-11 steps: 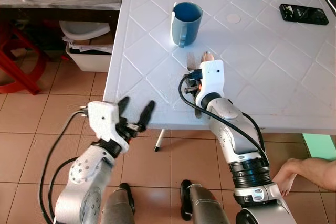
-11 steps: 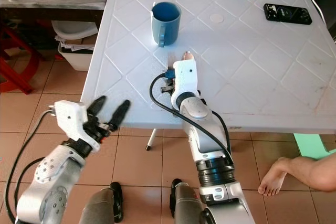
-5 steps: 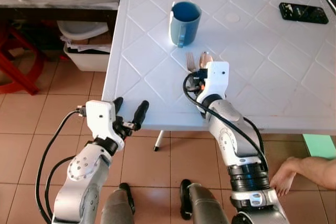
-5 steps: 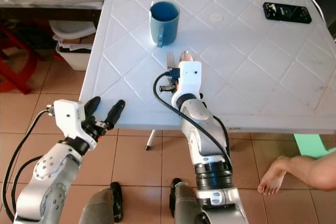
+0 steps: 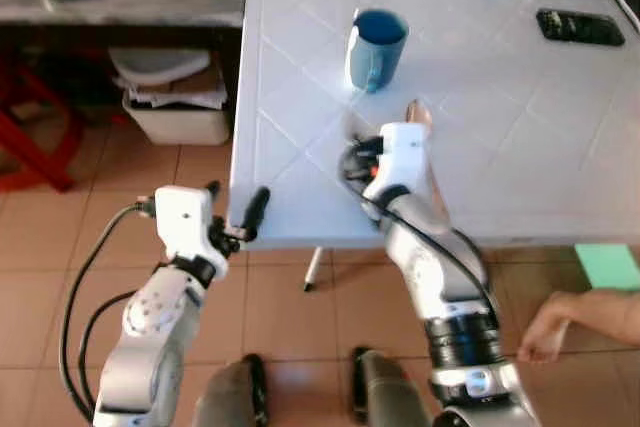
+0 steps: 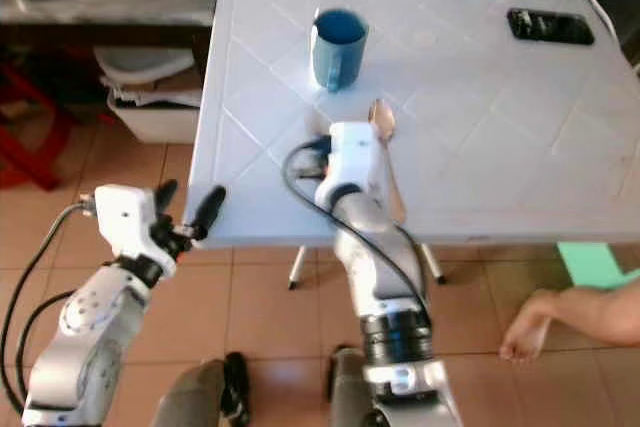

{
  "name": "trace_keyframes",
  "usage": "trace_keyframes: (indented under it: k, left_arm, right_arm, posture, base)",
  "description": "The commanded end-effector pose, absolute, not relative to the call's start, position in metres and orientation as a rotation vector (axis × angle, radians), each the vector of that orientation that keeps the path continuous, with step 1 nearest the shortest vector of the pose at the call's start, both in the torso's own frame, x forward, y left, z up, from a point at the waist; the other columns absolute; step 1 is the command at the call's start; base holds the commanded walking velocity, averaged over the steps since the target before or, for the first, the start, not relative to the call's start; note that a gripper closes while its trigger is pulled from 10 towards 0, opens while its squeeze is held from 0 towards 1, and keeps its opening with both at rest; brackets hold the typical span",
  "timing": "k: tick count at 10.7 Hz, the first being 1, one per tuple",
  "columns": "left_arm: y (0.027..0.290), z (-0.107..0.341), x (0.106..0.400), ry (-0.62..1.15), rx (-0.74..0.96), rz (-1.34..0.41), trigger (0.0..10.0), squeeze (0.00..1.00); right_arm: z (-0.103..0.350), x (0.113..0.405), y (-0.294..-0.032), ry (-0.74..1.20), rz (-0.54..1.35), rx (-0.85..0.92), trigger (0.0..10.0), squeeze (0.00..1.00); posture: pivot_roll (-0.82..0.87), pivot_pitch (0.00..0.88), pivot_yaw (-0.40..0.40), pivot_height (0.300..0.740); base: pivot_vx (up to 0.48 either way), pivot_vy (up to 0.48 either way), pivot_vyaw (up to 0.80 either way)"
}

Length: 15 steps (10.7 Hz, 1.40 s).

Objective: Setting the table

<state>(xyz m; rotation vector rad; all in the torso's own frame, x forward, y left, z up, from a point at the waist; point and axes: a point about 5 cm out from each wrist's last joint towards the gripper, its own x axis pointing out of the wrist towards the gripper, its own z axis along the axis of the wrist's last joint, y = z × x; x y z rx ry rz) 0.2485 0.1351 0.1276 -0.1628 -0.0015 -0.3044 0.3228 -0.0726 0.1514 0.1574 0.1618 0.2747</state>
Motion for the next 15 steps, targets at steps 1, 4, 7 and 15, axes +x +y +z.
trace_keyframes:
  k: [1, 4, 7, 15]
  left_arm:
    - [0.134, 0.123, 0.247, 0.016, -0.156, -0.304, 10.0, 0.00]
    - [0.145, 0.120, 0.252, 0.009, -0.103, -0.206, 10.0, 0.00]
    - [0.149, 0.123, 0.257, -0.021, -0.067, -0.186, 10.0, 0.00]
    - [0.150, 0.127, 0.266, -0.062, -0.041, -0.138, 10.0, 0.00]
  right_arm:
    - [0.141, 0.319, -0.064, 0.211, 0.319, 0.174, 0.0, 0.00]
    - [0.148, 0.318, -0.064, 0.141, 0.338, 0.126, 0.0, 0.00]
    - [0.164, 0.317, -0.074, -0.010, 0.312, 0.051, 0.0, 0.00]
    - [0.168, 0.305, -0.125, -0.125, 0.167, -0.016, 0.0, 0.00]
  posture:
    - [-0.04, 0.244, -0.010, 0.740]
    - [-0.04, 0.226, -0.010, 0.740]
    - [-0.04, 0.197, -0.004, 0.740]
    - [-0.05, 0.176, 0.005, 0.740]
  base:
    - [0.000, 0.476, 0.00]
    - [0.000, 0.472, 0.00]
    - [0.099, 0.429, 0.00]
    - [0.449, 0.033, 0.00]
